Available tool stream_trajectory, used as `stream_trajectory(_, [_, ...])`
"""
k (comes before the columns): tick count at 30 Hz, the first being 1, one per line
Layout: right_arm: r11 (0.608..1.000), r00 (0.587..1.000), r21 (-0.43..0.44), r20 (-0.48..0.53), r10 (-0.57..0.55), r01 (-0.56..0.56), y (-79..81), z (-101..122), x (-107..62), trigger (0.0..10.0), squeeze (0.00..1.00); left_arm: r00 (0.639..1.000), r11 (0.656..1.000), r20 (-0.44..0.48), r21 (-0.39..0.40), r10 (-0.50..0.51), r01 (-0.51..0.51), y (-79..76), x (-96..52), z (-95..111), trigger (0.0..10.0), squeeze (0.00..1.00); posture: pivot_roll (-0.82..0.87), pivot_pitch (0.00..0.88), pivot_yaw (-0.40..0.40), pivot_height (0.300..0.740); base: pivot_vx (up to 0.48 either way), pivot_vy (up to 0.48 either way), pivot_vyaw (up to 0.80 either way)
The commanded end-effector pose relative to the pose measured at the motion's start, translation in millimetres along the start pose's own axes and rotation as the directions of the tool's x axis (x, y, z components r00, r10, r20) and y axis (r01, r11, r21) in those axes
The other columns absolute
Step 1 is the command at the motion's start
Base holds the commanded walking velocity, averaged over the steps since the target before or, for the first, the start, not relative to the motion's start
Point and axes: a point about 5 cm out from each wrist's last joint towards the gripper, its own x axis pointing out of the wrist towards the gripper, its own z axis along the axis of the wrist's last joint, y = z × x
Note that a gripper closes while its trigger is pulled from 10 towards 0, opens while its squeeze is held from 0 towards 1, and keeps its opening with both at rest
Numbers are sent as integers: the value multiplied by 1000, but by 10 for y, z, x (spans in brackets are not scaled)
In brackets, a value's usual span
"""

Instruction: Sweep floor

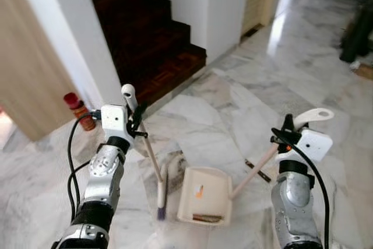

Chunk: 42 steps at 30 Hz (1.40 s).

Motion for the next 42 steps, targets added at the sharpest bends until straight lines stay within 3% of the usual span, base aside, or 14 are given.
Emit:
stream_trajectory(1, [1000,999,27,53,9,-10,46,106,38,10000,0,999,1000,46,25,-10,9,5,40,114,10000,0,-34,0,59,740,0,0,463])
stream_trajectory(35, [1000,998,18,56,2,-3,27,127,56,10000,0,1000,1000,31,21,-3,2,12,46,98,10000,0,-73,0,66,740,0,0,454])
stream_trajectory(42, [999,999,35,52,-2,0,45,130,69,10000,0,1000,1000,24,22,0,-1,35,52,97,10000,0,-55,0,78,740,0,0,0])
